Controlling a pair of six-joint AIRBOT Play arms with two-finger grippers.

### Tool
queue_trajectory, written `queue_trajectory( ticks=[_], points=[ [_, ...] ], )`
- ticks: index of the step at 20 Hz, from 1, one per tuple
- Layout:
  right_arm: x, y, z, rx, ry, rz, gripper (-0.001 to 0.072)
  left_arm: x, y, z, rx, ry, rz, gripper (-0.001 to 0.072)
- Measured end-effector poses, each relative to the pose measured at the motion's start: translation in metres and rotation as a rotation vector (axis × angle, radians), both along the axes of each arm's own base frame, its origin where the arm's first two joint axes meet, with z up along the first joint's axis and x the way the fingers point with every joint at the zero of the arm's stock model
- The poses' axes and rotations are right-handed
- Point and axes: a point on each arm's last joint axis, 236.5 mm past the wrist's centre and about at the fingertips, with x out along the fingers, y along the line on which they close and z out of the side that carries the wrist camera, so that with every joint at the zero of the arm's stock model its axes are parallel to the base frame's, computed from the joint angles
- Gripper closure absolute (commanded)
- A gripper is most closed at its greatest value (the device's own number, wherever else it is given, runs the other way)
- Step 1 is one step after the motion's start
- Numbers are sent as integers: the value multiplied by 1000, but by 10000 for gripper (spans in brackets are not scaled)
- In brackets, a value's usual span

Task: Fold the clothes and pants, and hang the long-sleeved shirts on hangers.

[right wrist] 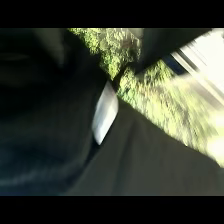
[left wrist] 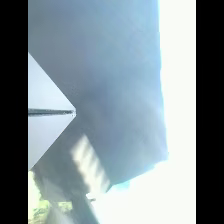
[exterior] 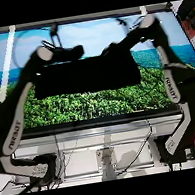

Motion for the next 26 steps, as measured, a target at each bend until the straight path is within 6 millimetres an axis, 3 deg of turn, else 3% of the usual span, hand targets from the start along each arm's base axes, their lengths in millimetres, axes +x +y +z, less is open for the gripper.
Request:
queue_trajectory(
  ticks=[2, 4, 5, 6, 7, 9, 12, 15, 16, 17, 18, 19, 22, 26],
  points=[
    [-14, 24, -7, -50, -16, 69, 159, 3, 25, 17, 11, -27, 35, 687],
    [-19, 28, -10, -88, -27, 100, 165, 4, 37, 30, 12, -47, 53, 687],
    [-20, 25, -8, -102, -31, 104, 243, 3, 41, 32, 17, -49, 56, 688],
    [-17, 17, -5, -114, -39, 94, 543, 3, 44, 34, 20, -53, 60, 688],
    [-11, 2, -2, -131, -49, 70, 680, 2, 45, 37, 19, -55, 61, 688],
    [4, -36, 8, -151, -73, 2, 698, 0, 47, 36, 25, -45, 55, 688],
    [27, -110, 25, -123, -86, -154, 699, -6, 47, 33, 33, -25, 39, 688],
    [32, -171, 27, 58, -34, -284, 696, -9, 47, 32, 37, -14, 31, 688],
    [27, -188, 20, 134, 9, -327, 619, -9, 46, 31, 37, -12, 30, 688],
    [21, -199, 10, 198, 56, -366, 355, -10, 46, 31, 39, -10, 28, 688],
    [12, -209, -5, 257, 113, -411, 174, -11, 45, 31, 40, -9, 24, 688],
    [4, -215, -22, 302, 166, -455, 141, -12, 42, 31, 40, -8, 19, 688],
    [-23, -216, -72, 372, 314, -550, 140, -17, 32, 31, 44, -12, -7, 688],
    [-47, -206, -119, 292, 402, -561, 141, -25, 16, 30, 53, -19, -48, 688]
  ],
)
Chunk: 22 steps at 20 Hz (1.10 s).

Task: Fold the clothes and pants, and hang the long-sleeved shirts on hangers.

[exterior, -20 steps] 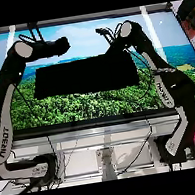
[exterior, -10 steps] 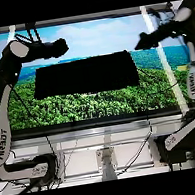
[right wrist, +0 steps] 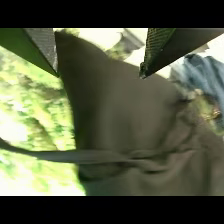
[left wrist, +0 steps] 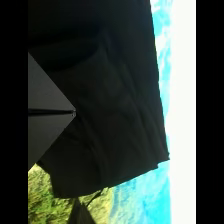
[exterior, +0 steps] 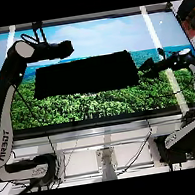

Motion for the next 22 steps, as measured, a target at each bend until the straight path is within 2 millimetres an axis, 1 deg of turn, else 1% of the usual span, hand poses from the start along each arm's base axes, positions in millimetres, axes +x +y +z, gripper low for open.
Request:
queue_trajectory(
  ticks=[1, 2, 3, 4, 6, 8, 9, 11, 12, 14, 16, 17, 19, 22],
  points=[
    [-2, 6, -6, -13, 7, 13, 150, -1, -3, 0, 1, -1, -7, 688],
    [-1, 13, -11, -30, 5, 22, 234, -3, -6, 0, 2, -2, -14, 688],
    [-1, 19, -16, -49, 2, 35, 476, -4, -8, -1, 3, -2, -19, 692],
    [0, 27, -20, -65, -3, 47, 698, -5, -11, -2, 4, 0, -24, 700],
    [1, 40, -24, -82, -10, 68, 700, -6, -16, -10, 11, 12, -36, 701],
    [0, 47, -19, -90, -19, 82, 700, -6, -24, -27, 22, 42, -51, 701],
    [1, 47, -15, -95, -26, 81, 700, -6, -29, -38, 29, 63, -61, 701],
    [2, 38, 2, -111, -53, 70, 700, -9, -43, -69, 48, 118, -87, 701],
    [2, 30, 12, -120, -67, 59, 700, -12, -52, -87, 59, 149, -104, 701],
    [-1, 4, 33, -148, -97, 29, 699, -20, -68, -123, 85, 210, -136, 701],
    [-8, -21, 63, -154, -127, -8, 700, -31, -86, -157, 106, 273, -165, 701],
    [-14, -34, 76, -166, -141, -25, 700, -38, -94, -171, 115, 296, -178, 701],
    [-27, -57, 105, -177, -175, -58, 700, -51, -115, -193, 124, 329, -206, 701],
    [-48, -84, 147, -211, -237, -91, 701, -72, -150, -209, 118, 336, -246, 701]
  ],
)
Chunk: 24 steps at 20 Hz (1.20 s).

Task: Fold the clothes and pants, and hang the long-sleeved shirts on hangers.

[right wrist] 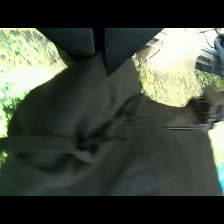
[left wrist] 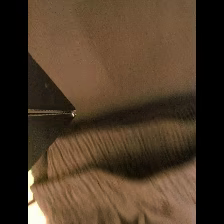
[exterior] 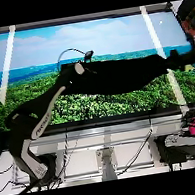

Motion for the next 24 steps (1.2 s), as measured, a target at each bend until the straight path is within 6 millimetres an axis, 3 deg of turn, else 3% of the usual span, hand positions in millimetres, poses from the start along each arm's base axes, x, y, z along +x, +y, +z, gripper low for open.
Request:
queue_trajectory(
  ticks=[3, 5, 7, 10, 13, 16, 17, 18, 19, 21, 22, 24],
  points=[
    [-6, -18, 46, -65, -96, -8, 702, -18, -27, -12, -6, -1, -32, 701],
    [0, -18, 83, -101, -184, 5, 703, -22, -34, -13, -10, -9, -40, 702],
    [12, 0, 116, -127, -278, 51, 703, -14, -32, -1, -25, -37, -22, 701],
    [35, 61, 143, -113, -372, 176, 703, 26, 0, 41, -39, -149, 42, 701],
    [53, 153, 127, -53, -374, 358, 704, 74, 63, 99, -43, -277, 155, 701],
    [55, 260, 65, 2, -274, 561, 694, 109, 136, 155, -49, -379, 283, 700],
    [54, 291, 40, 3, -243, 613, 610, 114, 158, 169, -47, -399, 317, 700],
    [51, 321, 13, -8, -212, 658, 422, 117, 175, 180, -46, -414, 343, 699],
    [49, 343, -8, -23, -190, 689, 349, 119, 191, 188, -41, -421, 366, 700],
    [48, 370, -34, -68, -159, 708, 349, 119, 211, 198, -36, -423, 392, 699],
    [55, 370, -40, -106, -159, 694, 383, 117, 217, 200, -32, -417, 396, 699],
    [73, 355, -32, -173, -178, 648, 637, 114, 225, 203, -20, -413, 392, 700]
  ],
)
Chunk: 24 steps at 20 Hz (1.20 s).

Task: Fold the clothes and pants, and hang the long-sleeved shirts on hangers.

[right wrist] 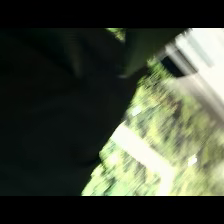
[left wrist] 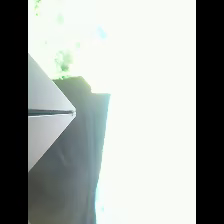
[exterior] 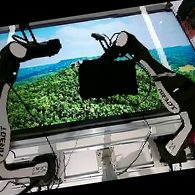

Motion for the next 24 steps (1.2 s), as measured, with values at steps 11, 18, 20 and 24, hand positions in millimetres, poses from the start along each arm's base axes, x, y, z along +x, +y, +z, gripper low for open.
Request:
queue_trajectory(
  ticks=[11, 18, 20, 24],
  points=[
    [-21, -243, -32, -19, 291, -346, 117, -69, 91, 96, 208, -114, 56, 697],
    [-84, -244, -125, 89, 611, -376, 117, -105, 128, 127, 261, -136, 123, 697],
    [-89, -228, -135, 116, 642, -340, 123, -108, 130, 128, 261, -136, 126, 697],
    [-84, -211, -145, 108, 624, -292, 668, -110, 130, 130, 259, -138, 127, 697]
  ],
)
